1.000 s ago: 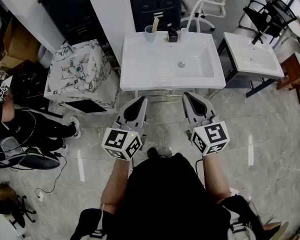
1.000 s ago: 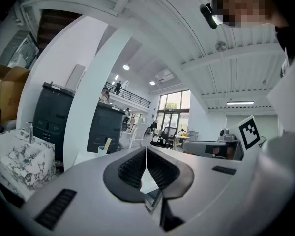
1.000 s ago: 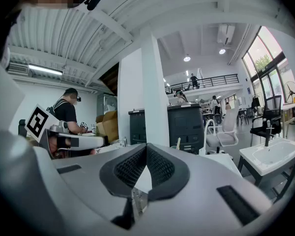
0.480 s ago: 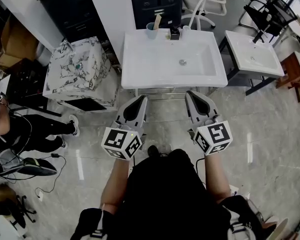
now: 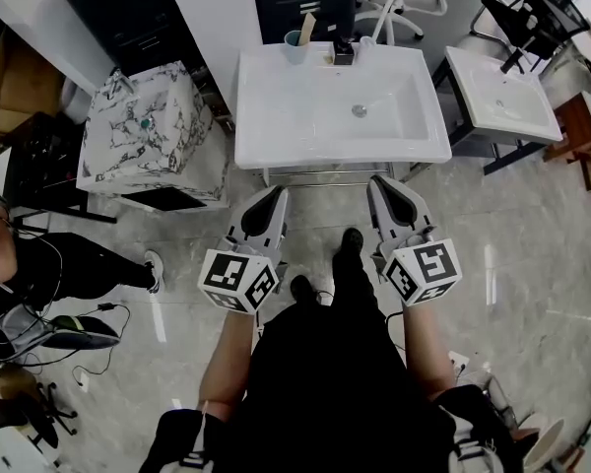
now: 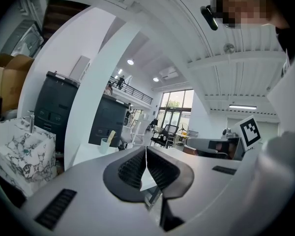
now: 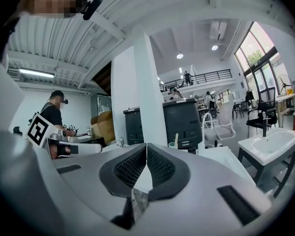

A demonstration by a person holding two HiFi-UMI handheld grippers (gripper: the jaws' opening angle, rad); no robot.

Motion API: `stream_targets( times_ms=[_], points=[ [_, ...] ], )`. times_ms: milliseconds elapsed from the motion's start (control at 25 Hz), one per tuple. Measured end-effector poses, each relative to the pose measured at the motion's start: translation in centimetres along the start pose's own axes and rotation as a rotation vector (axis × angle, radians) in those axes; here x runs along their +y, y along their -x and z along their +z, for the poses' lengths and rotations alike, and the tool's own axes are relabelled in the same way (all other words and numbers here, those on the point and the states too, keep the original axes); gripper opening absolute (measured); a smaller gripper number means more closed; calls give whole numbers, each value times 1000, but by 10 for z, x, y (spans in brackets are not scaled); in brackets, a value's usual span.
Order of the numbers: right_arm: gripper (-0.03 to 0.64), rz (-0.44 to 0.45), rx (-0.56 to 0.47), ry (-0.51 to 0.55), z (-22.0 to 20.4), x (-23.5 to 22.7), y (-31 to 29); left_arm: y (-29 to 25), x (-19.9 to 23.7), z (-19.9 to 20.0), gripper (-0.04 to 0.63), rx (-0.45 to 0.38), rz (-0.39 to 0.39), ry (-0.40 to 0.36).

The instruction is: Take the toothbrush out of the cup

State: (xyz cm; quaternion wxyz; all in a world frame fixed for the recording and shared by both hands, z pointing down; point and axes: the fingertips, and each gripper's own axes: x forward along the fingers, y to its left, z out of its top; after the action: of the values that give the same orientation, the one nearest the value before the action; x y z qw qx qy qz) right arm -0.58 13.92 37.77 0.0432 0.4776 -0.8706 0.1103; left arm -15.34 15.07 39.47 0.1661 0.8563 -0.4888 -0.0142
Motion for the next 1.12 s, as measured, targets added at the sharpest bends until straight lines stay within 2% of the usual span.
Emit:
stream_targets(
  times_ms=[360,560,1120],
  points=[
    [32,34,-10,6,11,-43,-42,-56,6,6,18,11,19,-16],
    [32,98,-17,38,24,-70,-77,-99,14,20,18,13,50,-30],
    [32,196,0,13,49,-163,-139,-218,5,42,18,10,120,-46]
  ],
)
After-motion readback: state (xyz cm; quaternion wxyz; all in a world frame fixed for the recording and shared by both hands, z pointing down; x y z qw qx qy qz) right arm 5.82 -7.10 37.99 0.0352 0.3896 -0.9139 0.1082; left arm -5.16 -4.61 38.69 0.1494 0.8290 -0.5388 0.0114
